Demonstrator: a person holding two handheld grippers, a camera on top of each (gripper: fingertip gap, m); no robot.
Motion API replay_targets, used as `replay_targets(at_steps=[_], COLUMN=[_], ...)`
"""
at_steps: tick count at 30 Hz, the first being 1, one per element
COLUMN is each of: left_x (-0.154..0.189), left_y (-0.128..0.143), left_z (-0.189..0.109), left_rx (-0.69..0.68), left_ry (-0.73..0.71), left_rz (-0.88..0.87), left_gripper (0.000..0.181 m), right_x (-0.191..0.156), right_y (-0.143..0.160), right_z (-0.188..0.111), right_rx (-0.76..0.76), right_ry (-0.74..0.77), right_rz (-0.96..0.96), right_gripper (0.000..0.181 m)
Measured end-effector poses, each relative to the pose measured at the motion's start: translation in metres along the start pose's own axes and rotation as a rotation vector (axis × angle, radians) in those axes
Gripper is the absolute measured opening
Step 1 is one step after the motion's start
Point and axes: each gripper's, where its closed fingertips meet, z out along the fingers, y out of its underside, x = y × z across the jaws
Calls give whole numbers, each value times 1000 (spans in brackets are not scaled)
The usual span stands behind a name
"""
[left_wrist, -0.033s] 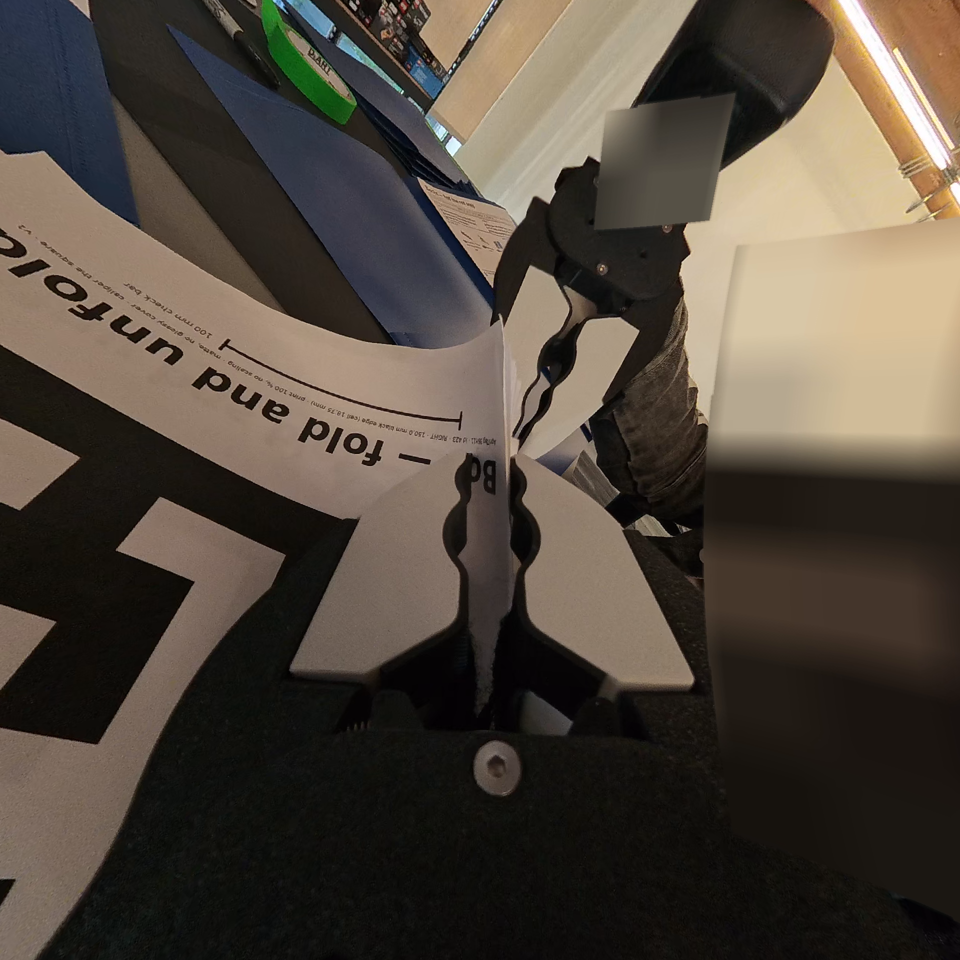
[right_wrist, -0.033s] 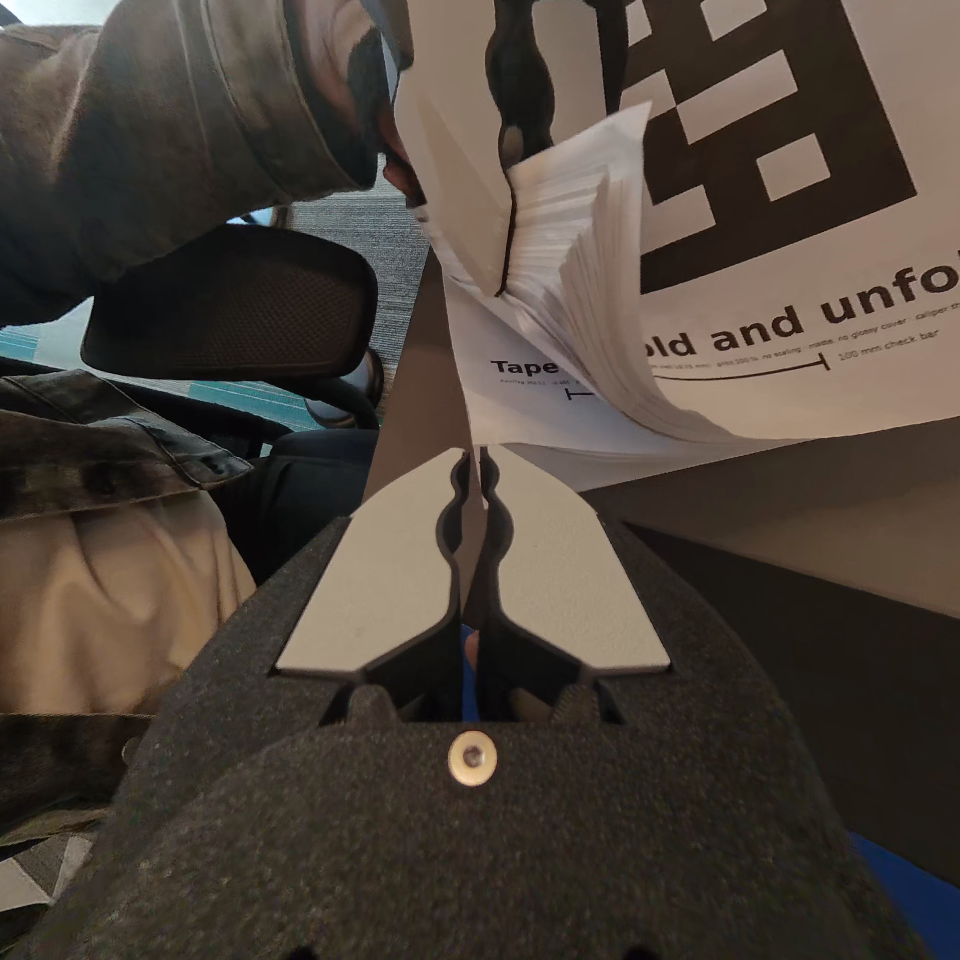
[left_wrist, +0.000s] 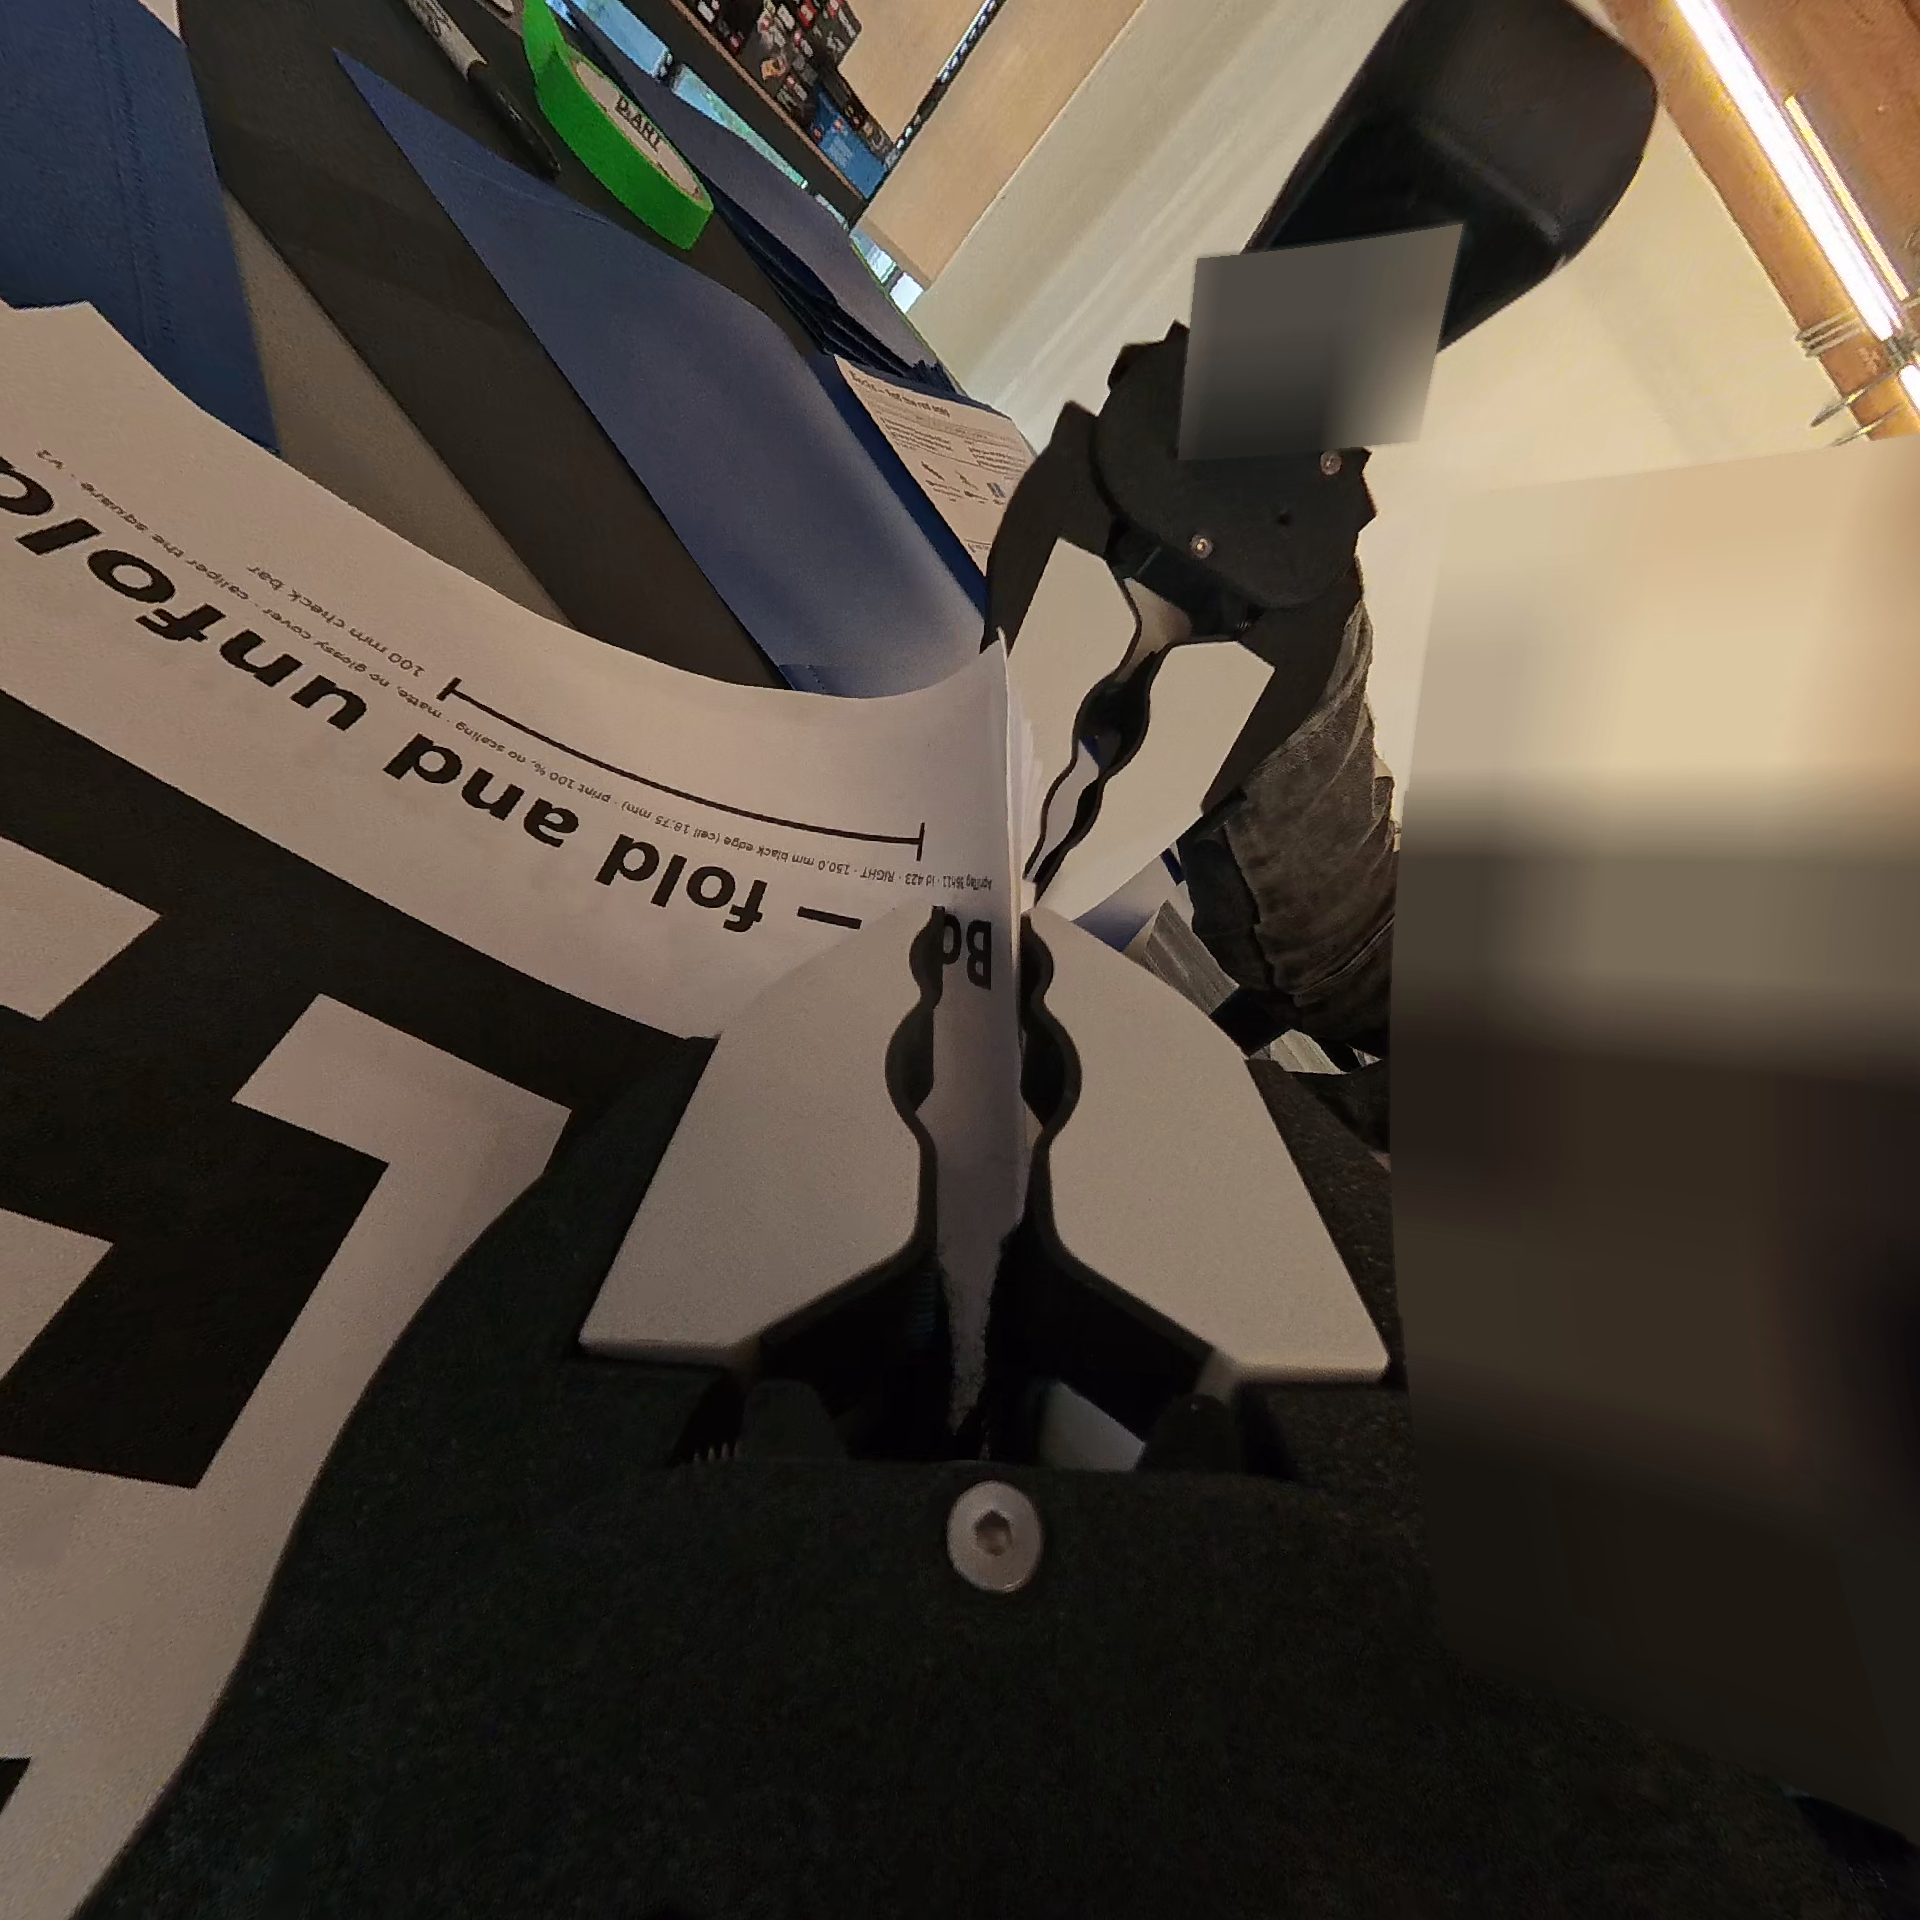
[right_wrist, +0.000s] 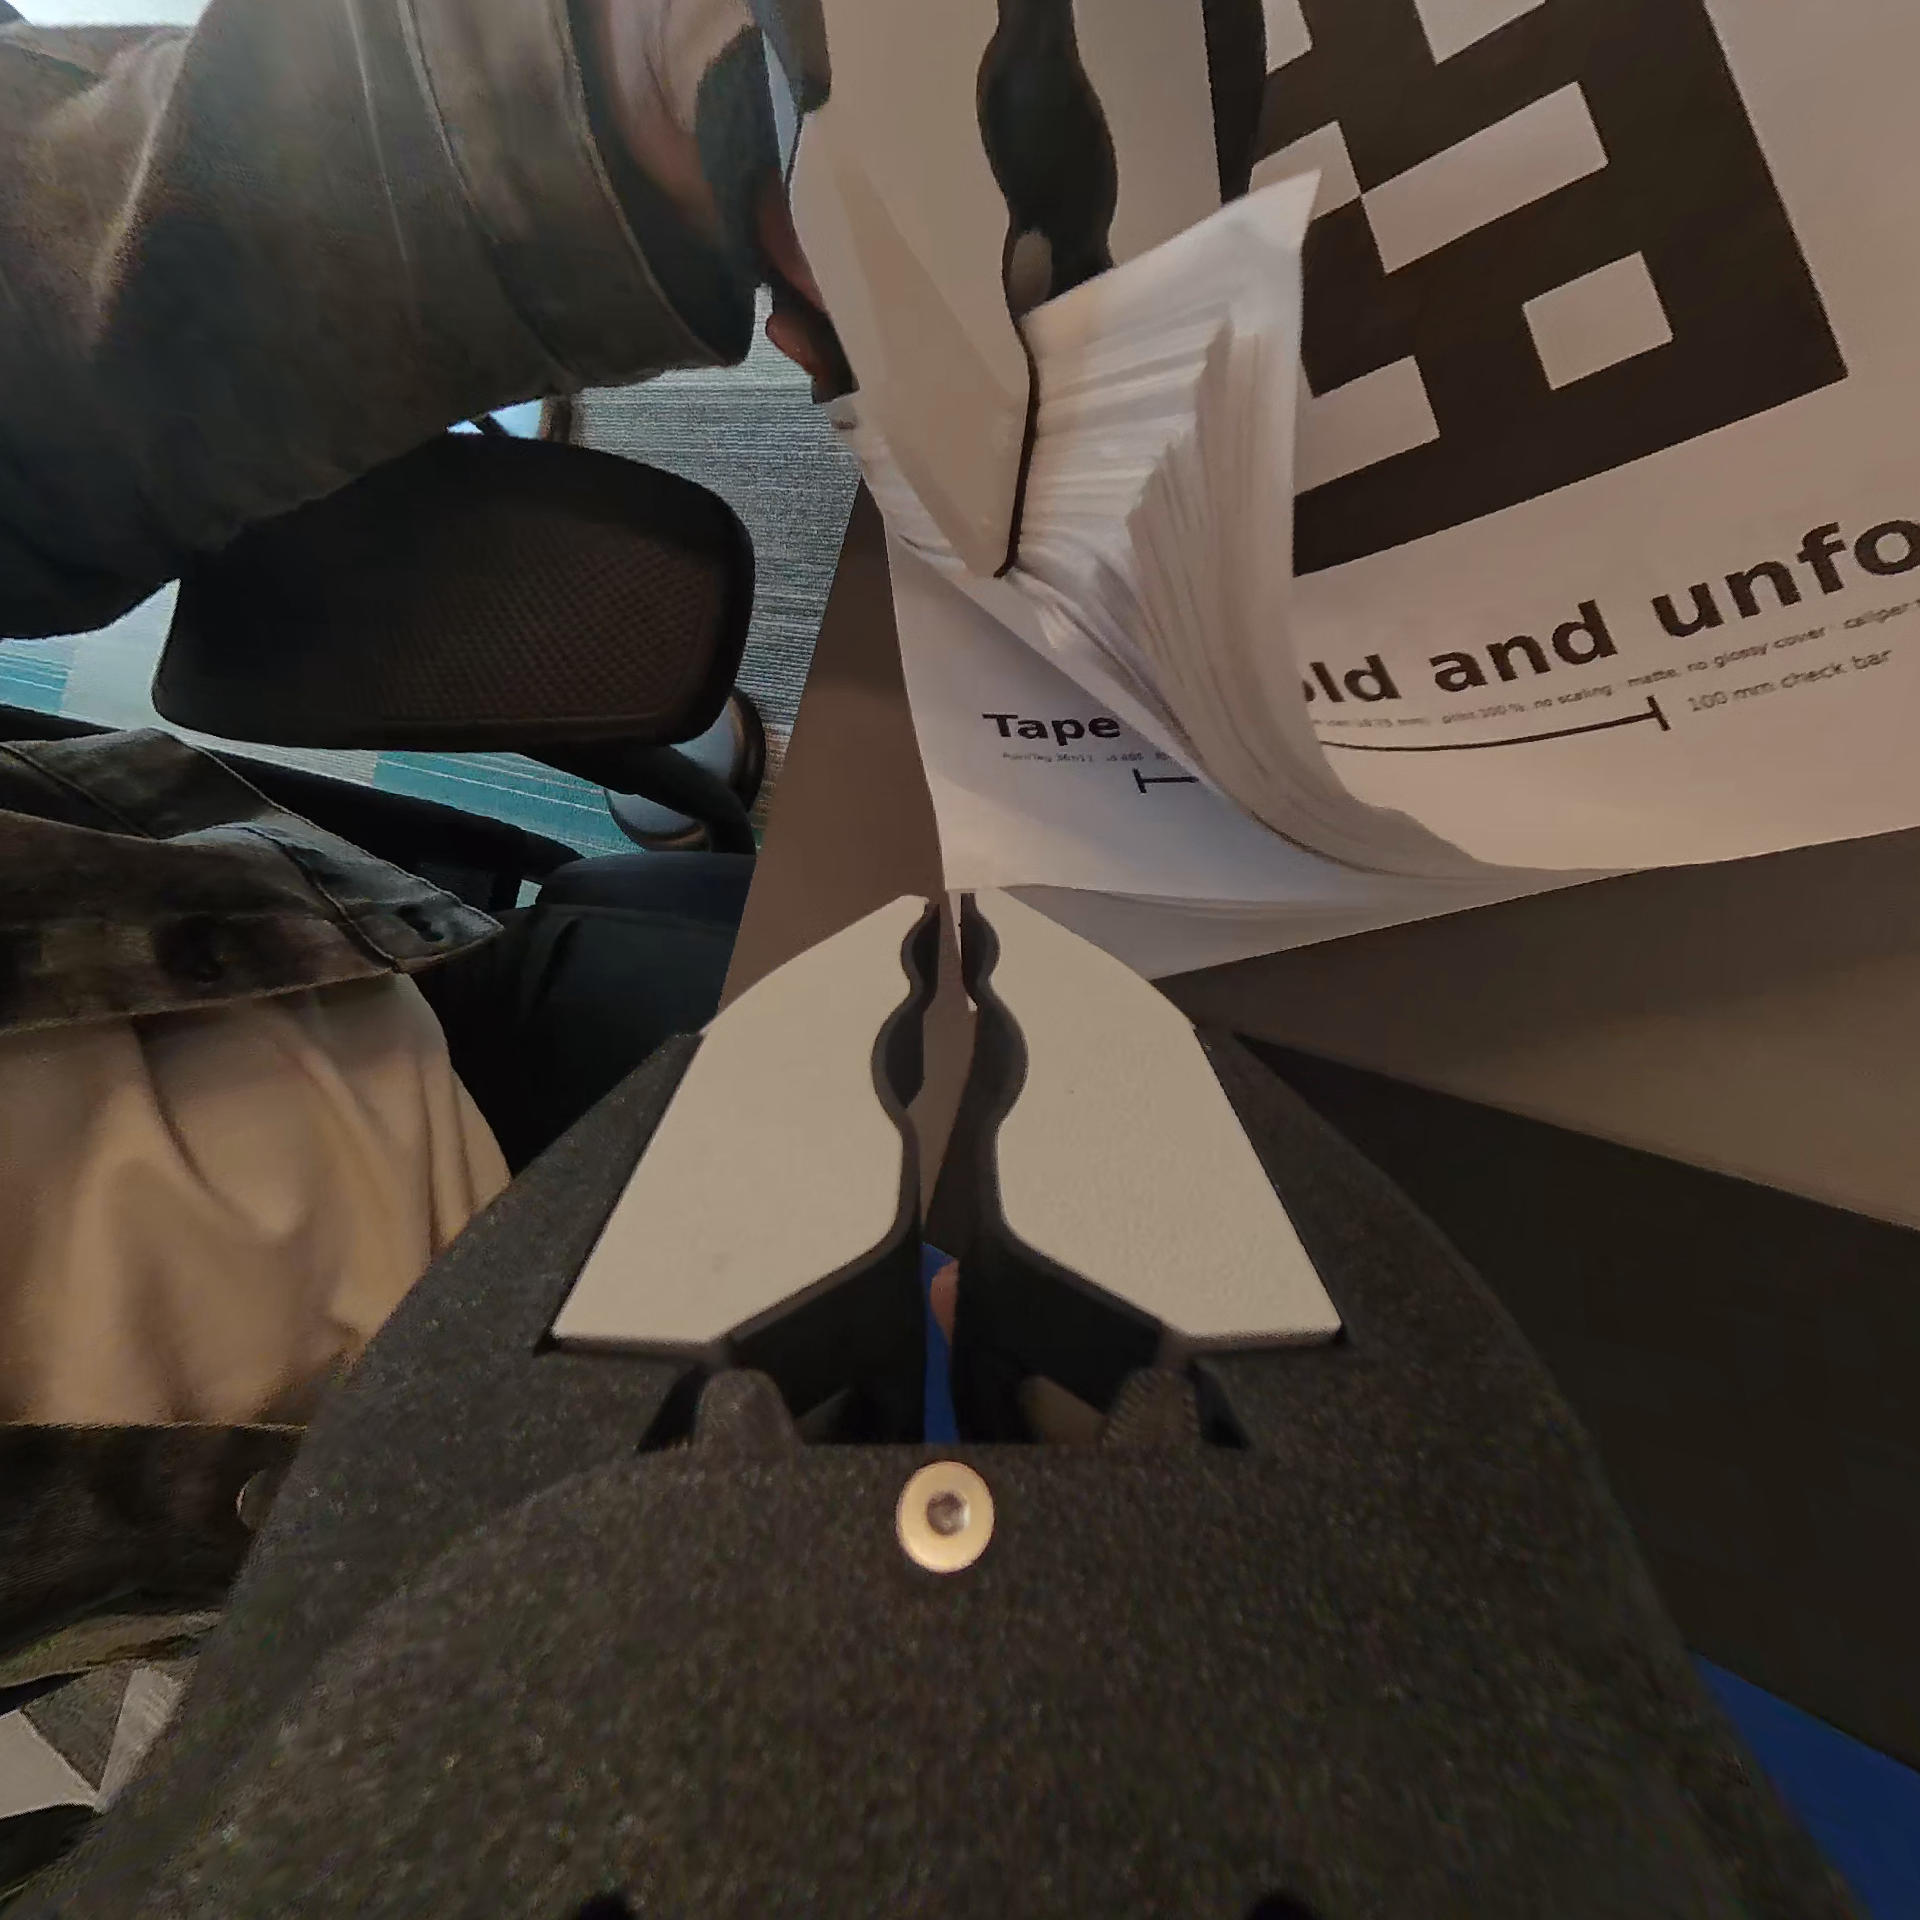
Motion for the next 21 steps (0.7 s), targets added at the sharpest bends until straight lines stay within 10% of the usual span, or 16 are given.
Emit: replay_targets(at_steps=[10, 21], left_x=[0, 0], left_y=[0, 0], left_z=[0, -1], left_rx=[2, 4], left_ry=[3, 4], left_rz=[-3, -6], left_gripper=[12, 12], right_x=[-10, 16], right_y=[-2, -45], right_z=[-10, -23], right_rx=[103, 532], right_ry=[50, 498], right_rz=[-124, -380], right_gripper=[14, 23])
